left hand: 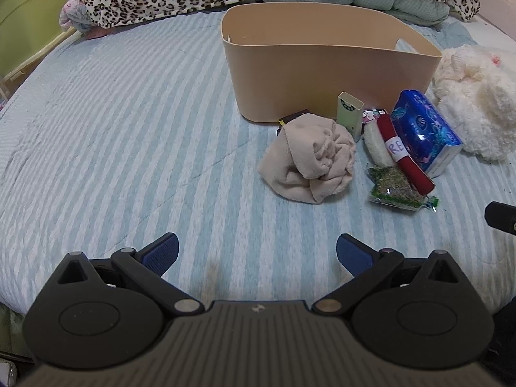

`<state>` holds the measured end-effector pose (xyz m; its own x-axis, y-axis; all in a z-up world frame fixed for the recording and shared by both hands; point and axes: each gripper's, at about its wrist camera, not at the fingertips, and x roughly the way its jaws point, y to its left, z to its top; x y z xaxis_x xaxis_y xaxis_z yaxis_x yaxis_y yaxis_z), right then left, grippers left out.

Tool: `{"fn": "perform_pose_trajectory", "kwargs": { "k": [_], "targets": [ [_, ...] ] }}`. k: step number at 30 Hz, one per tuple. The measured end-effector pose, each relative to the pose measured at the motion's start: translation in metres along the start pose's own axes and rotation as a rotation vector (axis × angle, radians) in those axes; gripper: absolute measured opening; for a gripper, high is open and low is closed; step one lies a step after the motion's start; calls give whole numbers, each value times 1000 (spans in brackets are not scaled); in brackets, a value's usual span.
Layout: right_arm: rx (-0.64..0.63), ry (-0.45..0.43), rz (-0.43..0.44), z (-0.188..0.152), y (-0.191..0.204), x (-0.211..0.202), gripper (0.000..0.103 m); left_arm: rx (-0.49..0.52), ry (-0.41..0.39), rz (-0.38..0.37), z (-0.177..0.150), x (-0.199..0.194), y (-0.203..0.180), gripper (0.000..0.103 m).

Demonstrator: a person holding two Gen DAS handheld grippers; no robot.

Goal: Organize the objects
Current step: 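Move both tools toward the pile of items beside the basket, then grasp the beige cloth with the left tool while the right tool grasps the blue tissue pack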

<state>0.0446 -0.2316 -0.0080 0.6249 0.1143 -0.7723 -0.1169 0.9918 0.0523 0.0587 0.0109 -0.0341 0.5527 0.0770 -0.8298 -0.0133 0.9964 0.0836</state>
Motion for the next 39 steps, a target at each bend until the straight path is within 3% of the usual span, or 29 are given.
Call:
{"fn": "perform_pose_trajectory", "kwargs": {
  "k": [11,23,29,33,34,36,39],
  "targets": [
    [0,14,-9,12,-13,26,91,4,6,1,16,22,-3,103],
    [-6,6,44,38,-18,62,82,4,-21,-21,47,57,-8,103],
    [-4,11,85,49,-10,83,75,13,-20,-90,57,72,-14,103],
    [3,21,115,53,-5,96,60,3,-7,-168,63,83,-17,102],
    [4,24,119,55,-3,100,56,3,0,-189,65,85,-17,96],
    [13,36,135,56,-1,106,32,3,22,-253,66,90,-19,80],
    [17,31,138,55,2,108,29,19,30,-296,65,90,-24,63]
  ]
}}
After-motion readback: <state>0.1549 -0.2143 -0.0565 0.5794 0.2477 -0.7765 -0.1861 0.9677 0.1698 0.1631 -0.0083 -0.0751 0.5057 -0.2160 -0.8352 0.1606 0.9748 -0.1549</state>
